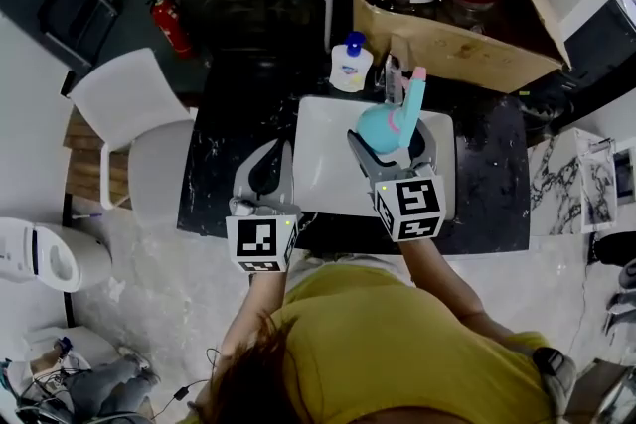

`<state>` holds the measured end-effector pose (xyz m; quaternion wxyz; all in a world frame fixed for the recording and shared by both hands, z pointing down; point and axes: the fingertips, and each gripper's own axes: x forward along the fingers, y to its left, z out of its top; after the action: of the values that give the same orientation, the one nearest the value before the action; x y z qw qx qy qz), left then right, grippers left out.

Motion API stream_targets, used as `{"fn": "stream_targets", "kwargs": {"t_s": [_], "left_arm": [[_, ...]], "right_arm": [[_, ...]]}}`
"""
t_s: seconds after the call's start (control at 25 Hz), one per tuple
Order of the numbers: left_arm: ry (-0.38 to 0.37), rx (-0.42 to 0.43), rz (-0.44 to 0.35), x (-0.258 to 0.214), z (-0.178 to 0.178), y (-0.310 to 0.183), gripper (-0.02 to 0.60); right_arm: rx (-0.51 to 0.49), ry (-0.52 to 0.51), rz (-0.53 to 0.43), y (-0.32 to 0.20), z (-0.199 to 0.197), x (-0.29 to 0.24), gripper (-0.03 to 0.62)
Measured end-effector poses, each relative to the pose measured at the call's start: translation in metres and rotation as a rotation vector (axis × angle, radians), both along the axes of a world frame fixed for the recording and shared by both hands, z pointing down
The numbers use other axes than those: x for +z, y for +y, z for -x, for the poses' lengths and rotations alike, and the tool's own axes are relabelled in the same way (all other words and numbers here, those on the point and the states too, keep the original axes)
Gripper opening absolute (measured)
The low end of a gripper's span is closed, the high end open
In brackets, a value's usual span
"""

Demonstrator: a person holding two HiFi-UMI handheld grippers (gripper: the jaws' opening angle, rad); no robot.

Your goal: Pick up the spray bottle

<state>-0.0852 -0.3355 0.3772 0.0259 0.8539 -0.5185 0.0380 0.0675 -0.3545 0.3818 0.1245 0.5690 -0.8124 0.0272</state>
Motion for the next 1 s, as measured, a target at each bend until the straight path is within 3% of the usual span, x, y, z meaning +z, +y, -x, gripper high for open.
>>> {"fn": "stream_targets", "kwargs": {"t_s": [0.2, 1.0], "left_arm": [[-0.007, 0.035, -0.018, -0.009, -0.016, 0.012, 0.002], [0.016, 0.130, -0.027, -0.008, -0.039, 0.009, 0.002]], "right_arm": [[0.031, -0.010, -0.041, 0.019, -0.009, -0.006, 0.400], [0.062, -0.031, -0.027, 0.020, -0.019, -0.002, 0.400]]}}
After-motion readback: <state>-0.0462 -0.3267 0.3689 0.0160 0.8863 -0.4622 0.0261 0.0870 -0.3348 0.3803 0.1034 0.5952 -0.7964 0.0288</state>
